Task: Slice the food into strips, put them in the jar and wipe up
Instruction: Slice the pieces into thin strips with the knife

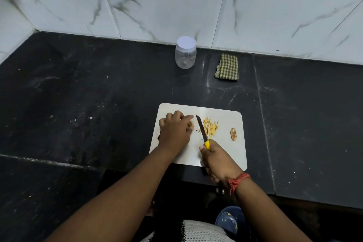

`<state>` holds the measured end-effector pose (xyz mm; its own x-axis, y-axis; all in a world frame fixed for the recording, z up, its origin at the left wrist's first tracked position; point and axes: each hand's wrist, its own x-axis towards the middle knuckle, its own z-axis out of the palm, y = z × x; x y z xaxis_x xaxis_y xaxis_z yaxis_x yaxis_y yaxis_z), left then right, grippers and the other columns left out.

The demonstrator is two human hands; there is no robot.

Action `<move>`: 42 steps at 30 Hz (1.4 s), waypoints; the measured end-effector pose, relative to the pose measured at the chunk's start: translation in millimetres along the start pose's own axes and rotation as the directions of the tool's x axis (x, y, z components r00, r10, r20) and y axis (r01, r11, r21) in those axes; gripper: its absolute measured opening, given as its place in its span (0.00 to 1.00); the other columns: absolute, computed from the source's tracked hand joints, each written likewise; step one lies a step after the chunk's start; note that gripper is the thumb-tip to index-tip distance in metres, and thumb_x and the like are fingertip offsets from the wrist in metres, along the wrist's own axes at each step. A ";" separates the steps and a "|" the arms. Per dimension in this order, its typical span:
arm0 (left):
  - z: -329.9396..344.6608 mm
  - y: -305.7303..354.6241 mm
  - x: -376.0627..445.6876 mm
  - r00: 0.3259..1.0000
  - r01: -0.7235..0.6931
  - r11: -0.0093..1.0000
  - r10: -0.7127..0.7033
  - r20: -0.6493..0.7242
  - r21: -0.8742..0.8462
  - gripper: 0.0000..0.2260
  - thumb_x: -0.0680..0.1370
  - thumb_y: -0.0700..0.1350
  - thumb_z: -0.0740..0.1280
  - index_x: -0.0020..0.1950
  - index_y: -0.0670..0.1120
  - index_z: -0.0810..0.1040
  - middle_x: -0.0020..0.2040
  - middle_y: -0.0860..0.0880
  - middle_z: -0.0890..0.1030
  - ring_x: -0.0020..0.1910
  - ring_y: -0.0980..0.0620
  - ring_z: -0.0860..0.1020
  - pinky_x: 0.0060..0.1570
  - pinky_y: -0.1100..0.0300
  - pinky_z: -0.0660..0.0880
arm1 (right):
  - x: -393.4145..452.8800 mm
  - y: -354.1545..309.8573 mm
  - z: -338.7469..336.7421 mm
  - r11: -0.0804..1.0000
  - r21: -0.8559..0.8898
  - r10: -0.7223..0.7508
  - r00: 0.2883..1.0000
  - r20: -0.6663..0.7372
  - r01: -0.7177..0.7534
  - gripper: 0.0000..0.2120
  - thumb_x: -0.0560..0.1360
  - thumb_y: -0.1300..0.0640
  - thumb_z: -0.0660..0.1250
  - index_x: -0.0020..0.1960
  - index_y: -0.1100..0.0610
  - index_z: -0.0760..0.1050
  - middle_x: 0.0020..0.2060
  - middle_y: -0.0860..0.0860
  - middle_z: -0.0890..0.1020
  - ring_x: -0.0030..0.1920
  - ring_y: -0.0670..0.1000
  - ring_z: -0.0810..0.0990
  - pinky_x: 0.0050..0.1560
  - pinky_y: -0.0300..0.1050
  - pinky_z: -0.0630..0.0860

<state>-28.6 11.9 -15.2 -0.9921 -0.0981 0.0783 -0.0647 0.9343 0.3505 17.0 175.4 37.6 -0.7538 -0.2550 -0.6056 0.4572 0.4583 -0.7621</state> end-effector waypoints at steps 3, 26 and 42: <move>-2.0 2.0 7.8 0.997 -0.066 0.994 0.062 0.045 0.089 0.11 0.80 0.49 0.65 0.62 0.57 0.79 0.59 0.53 0.75 0.58 0.49 0.70 0.55 0.52 0.61 | 3.9 -3.3 -4.4 0.999 0.036 -0.016 1.000 -0.023 0.017 0.08 0.82 0.47 0.55 0.46 0.50 0.65 0.34 0.58 0.71 0.25 0.52 0.66 0.22 0.39 0.63; -4.9 -14.2 5.5 0.987 -0.148 0.986 0.151 0.047 -0.078 0.14 0.78 0.50 0.67 0.63 0.53 0.78 0.63 0.54 0.77 0.65 0.48 0.69 0.69 0.48 0.59 | 19.7 -9.2 -22.4 0.997 -0.023 -0.070 0.997 -0.030 0.069 0.08 0.83 0.47 0.55 0.47 0.50 0.66 0.31 0.54 0.70 0.24 0.52 0.68 0.22 0.41 0.65; 6.0 -10.4 1.4 0.999 0.004 0.996 -0.001 0.040 -0.093 0.16 0.77 0.57 0.67 0.63 0.55 0.78 0.64 0.55 0.76 0.66 0.48 0.68 0.69 0.49 0.57 | 29.6 -2.5 -6.5 0.948 -0.310 -0.090 0.995 -0.051 0.069 0.08 0.82 0.49 0.53 0.51 0.53 0.64 0.35 0.53 0.75 0.32 0.53 0.74 0.31 0.41 0.67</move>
<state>-30.0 4.1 -24.3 -0.9956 -0.0848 0.0406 -0.0588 0.8982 0.4357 -9.6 172.3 23.1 -0.8149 -0.2512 -0.5224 0.2347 0.6811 -0.6936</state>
